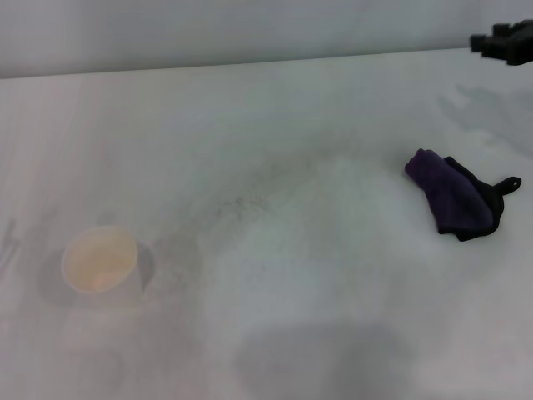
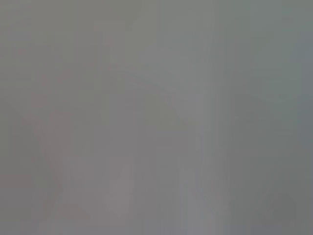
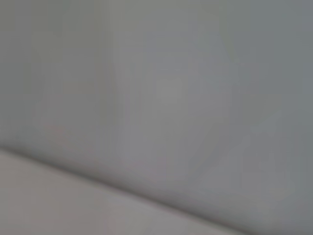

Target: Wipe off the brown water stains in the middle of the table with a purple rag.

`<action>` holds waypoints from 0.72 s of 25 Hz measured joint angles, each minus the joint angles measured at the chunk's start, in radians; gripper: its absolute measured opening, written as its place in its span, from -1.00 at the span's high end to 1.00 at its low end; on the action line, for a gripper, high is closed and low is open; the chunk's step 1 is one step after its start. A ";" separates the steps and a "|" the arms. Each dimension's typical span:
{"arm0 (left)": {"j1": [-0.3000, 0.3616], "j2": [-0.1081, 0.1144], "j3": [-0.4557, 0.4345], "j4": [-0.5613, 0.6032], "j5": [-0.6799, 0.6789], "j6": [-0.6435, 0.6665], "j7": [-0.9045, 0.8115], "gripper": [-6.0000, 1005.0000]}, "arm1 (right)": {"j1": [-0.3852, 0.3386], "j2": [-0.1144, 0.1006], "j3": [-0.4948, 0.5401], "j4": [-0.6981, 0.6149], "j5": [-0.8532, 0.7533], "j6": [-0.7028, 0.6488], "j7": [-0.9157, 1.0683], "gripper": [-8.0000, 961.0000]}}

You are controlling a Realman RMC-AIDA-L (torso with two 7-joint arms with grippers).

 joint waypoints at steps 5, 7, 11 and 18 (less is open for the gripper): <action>0.000 -0.003 0.000 0.000 -0.035 0.000 0.000 -0.78 | -0.105 -0.003 0.046 0.122 0.366 -0.051 -0.299 0.08; -0.001 -0.003 0.000 -0.002 -0.043 0.000 0.000 -0.78 | -0.124 -0.005 0.080 0.200 0.472 -0.055 -0.414 0.08; -0.004 -0.003 0.000 -0.008 -0.064 -0.003 -0.001 -0.78 | -0.129 -0.002 0.158 0.386 0.632 -0.045 -0.669 0.08; -0.014 -0.005 0.000 -0.008 -0.090 -0.012 0.000 -0.78 | -0.137 0.000 0.180 0.688 0.935 0.049 -1.113 0.08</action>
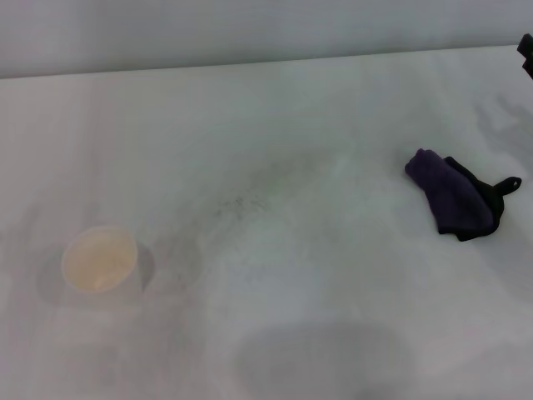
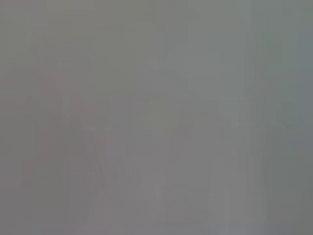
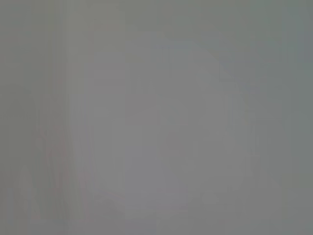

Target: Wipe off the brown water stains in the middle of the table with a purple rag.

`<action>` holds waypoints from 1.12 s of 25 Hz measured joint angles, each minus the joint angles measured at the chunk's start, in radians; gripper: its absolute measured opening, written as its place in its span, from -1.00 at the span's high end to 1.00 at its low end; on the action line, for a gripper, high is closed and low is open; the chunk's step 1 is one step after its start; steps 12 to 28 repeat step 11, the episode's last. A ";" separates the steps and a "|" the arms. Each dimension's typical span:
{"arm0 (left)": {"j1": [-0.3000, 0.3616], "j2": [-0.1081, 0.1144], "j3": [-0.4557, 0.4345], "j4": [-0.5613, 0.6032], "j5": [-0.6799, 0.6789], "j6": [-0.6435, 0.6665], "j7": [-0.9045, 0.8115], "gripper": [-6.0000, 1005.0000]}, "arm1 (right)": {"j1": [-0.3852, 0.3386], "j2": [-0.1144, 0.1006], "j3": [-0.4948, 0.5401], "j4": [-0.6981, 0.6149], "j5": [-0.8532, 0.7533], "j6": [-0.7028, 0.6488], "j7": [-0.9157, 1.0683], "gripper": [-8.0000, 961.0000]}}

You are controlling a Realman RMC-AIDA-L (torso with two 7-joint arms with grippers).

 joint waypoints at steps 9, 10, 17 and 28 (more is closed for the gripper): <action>-0.015 -0.002 0.000 -0.001 -0.077 -0.026 0.032 -0.78 | -0.006 0.003 0.003 0.146 0.179 0.053 -0.210 0.08; -0.016 -0.003 0.000 -0.001 -0.079 -0.027 0.038 -0.78 | -0.005 0.003 0.003 0.152 0.193 0.053 -0.223 0.08; -0.016 -0.003 0.000 -0.001 -0.080 -0.027 0.042 -0.78 | -0.004 0.003 0.005 0.154 0.203 0.054 -0.230 0.08; -0.016 -0.003 0.000 -0.001 -0.080 -0.027 0.042 -0.78 | -0.004 0.003 0.005 0.154 0.203 0.054 -0.230 0.08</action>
